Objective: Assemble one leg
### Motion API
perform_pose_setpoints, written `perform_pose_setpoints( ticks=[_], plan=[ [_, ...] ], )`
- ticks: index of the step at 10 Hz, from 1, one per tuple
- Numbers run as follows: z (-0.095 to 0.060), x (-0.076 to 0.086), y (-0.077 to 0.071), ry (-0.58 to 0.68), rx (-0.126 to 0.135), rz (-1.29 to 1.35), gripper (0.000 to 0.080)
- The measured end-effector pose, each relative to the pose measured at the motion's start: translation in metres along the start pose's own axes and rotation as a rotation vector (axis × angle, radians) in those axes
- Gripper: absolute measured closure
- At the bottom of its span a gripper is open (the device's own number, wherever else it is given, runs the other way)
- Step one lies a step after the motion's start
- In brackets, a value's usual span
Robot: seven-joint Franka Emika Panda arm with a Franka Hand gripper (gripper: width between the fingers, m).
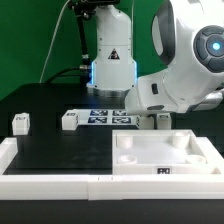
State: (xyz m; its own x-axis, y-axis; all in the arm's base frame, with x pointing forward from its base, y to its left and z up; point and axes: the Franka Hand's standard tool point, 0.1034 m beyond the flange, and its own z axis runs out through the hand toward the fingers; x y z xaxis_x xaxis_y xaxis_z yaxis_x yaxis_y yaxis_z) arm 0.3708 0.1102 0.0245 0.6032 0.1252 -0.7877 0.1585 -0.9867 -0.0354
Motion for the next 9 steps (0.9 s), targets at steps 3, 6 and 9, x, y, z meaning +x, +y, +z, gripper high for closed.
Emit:
perform_pose_setpoints(
  ticks=[3, 6, 9],
  plan=[
    [-0.0002, -0.0015, -0.0072, -0.002, -0.010, -0.012, 0.0150],
    [-0.0040, -0.0056, -0.0050, -0.011, -0.007, -0.020, 0.0150],
    [0.0054, -0.0046, -0.0065, -0.012, -0.009, -0.015, 0.0150]
  ],
)
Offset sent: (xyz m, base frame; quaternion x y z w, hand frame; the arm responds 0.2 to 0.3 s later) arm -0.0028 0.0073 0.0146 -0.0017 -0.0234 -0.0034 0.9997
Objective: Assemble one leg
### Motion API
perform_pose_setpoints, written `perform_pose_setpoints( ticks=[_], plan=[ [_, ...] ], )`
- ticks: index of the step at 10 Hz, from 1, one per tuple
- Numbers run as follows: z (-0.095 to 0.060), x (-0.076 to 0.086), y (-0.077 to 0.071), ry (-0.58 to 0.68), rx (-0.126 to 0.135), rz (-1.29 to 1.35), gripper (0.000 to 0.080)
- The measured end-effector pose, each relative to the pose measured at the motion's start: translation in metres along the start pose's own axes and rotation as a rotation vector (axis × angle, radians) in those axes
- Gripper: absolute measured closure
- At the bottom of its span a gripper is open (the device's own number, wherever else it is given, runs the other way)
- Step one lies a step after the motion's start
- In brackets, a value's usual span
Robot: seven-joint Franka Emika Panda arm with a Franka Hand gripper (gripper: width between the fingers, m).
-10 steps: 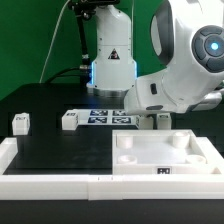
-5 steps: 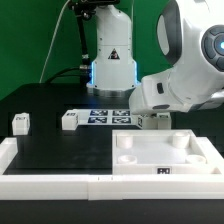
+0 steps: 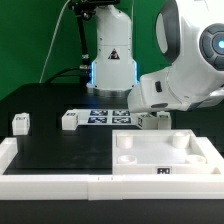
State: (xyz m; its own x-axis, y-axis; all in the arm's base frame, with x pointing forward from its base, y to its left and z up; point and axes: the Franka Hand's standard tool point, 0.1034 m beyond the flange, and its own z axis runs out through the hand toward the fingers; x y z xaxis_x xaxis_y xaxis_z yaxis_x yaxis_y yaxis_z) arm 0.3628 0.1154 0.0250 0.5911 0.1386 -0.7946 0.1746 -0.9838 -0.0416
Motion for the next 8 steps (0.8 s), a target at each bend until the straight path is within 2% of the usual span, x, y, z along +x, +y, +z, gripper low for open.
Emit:
perform_pose_setpoints(
  ticks=[2, 8],
  plan=[
    [0.0075, -0.0019, -0.0037, -0.009, -0.007, 0.054, 0.0150],
    [0.0076, -0.0038, -0.0072, -0.016, -0.012, 0.047, 0.0150]
  ],
)
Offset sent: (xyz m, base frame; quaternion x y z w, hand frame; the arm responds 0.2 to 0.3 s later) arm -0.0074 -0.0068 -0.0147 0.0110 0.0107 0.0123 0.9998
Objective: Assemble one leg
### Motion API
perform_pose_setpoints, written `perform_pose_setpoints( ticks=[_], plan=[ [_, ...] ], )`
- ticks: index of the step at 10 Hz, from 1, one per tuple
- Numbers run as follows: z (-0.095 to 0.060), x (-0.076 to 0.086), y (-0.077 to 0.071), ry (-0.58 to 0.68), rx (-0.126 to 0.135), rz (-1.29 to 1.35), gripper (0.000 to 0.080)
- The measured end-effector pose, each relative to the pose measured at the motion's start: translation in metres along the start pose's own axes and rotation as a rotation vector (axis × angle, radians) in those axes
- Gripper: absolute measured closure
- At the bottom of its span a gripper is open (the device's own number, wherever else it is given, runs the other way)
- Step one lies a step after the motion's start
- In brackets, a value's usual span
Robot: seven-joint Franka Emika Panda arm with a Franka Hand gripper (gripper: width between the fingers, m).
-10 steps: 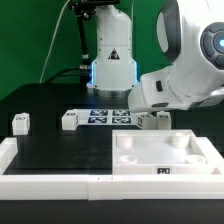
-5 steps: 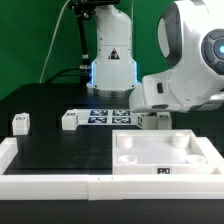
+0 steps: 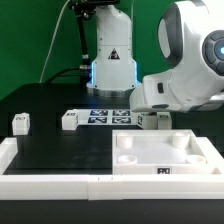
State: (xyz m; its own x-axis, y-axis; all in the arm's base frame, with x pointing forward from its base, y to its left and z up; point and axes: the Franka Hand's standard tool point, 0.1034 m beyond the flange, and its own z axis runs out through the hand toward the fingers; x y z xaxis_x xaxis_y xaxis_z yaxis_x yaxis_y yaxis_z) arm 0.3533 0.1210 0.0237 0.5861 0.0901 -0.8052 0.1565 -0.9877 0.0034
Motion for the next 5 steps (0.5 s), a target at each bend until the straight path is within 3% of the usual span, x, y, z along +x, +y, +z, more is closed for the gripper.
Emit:
perform_pose_setpoints(
  ticks=[3, 5],
  plan=[
    [-0.0126, -0.0022, 0.0032, -0.008, 0.023, -0.017, 0.0150],
    [-0.0093, 0.0015, 0.0014, -0.004, 0.022, -0.017, 0.0150]
  ],
)
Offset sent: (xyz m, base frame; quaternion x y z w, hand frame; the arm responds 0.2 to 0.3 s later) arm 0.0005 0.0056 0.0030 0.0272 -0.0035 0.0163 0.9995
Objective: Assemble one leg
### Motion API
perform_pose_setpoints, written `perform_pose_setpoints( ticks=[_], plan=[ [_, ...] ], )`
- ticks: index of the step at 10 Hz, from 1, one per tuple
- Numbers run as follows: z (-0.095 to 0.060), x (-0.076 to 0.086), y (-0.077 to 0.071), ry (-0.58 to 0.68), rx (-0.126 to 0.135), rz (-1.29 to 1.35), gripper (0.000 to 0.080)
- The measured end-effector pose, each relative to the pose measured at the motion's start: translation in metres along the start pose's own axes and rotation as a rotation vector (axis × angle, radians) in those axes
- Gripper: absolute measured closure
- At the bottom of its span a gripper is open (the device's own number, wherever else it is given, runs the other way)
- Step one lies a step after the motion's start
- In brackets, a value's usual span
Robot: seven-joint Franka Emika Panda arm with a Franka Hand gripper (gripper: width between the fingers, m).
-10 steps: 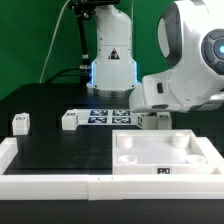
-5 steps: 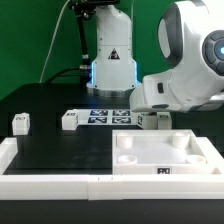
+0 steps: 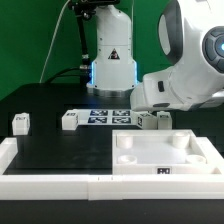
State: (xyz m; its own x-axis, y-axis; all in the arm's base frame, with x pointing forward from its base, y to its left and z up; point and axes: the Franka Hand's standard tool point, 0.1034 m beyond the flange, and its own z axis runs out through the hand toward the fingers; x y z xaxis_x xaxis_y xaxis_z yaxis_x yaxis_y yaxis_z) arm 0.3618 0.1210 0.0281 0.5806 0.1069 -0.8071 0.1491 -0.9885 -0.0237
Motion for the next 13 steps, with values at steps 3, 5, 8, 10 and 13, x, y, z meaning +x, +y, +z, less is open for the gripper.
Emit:
perform_pose_setpoints(
  ticks=[3, 5, 8, 10, 13],
  plan=[
    [0.0046, 0.0031, -0.0028, -0.001, -0.004, 0.012, 0.0150],
    [0.0051, 0.0030, -0.0045, -0.006, -0.008, 0.016, 0.0150],
    [0.0060, 0.0028, -0.0078, -0.008, -0.015, 0.015, 0.0150],
    [0.0060, 0.0028, -0.0078, -0.008, -0.015, 0.015, 0.0150],
    [0.0072, 0.0017, -0.0025, -0.013, -0.008, 0.009, 0.0150]
  ],
)
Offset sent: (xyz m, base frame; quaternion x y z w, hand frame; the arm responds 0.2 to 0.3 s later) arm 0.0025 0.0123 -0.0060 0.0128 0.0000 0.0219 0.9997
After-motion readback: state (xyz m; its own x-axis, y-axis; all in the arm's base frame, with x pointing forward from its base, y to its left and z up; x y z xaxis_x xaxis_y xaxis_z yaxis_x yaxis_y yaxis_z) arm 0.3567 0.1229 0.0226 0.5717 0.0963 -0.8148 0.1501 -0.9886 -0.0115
